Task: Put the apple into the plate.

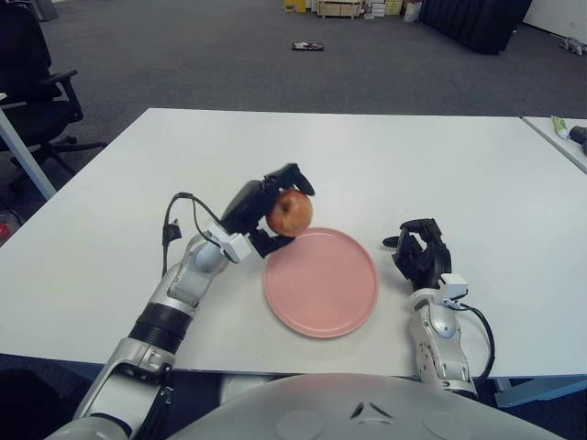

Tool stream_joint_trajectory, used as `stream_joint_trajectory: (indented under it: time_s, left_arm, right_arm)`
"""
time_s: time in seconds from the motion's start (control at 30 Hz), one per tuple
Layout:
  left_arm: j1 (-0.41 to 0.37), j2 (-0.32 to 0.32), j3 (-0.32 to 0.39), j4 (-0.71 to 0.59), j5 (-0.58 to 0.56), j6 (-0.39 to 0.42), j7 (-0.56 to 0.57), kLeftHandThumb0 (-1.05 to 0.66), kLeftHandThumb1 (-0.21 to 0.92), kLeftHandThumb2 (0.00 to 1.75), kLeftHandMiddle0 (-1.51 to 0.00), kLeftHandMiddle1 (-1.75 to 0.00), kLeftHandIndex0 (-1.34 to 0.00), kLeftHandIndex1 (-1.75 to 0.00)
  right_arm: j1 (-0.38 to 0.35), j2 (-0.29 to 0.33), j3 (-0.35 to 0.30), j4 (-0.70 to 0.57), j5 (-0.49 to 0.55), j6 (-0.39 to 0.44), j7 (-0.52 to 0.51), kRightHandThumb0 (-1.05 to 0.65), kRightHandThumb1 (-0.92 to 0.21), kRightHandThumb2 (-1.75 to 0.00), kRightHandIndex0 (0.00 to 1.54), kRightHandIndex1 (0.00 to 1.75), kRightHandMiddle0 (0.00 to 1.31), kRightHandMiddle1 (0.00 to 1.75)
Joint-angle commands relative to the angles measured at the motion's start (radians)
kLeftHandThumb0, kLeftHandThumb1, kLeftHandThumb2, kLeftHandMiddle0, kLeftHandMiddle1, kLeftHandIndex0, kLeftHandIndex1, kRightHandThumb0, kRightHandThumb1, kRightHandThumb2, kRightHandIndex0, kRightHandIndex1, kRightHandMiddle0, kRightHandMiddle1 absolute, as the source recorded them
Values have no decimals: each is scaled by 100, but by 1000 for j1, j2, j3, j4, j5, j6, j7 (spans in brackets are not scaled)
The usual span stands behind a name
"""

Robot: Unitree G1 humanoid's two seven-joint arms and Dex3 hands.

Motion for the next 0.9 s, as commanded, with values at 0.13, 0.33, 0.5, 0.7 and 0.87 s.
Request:
stream_joint_trajectory:
  time_s: [0.13, 0.33, 0.5, 0.7, 0.87]
  left_arm:
    - [-10, 23, -71, 23, 83, -120, -45, 0, 1, 163, -88, -164, -60, -175]
    - [-16, 30, -139, 40, 184, -88, -99, 0, 2, 163, -87, -165, -59, -175]
    - [-32, 7, -197, 120, 262, -63, -103, 0, 4, 161, -86, -166, -58, -175]
    - [-43, 6, -237, 155, 291, -52, -123, 0, 6, 159, -83, -168, -56, -175]
    - [-59, -3, -279, 234, 336, -47, -97, 0, 8, 158, -83, -168, -55, -175]
  right_arm:
    - [6, 31, 0, 13, 8, 26, -3, -38, -72, -81, 57, 142, 32, 175]
    - [9, 34, 0, 16, 8, 8, -1, -38, -72, -81, 57, 142, 32, 175]
    - [12, 37, -1, 13, 11, 6, -3, -38, -72, -81, 57, 142, 32, 175]
    - [11, 37, -6, 18, 15, 2, -5, -38, -72, -81, 57, 141, 32, 175]
    - [10, 35, -6, 24, 10, -7, -6, -38, -71, -81, 57, 141, 32, 175]
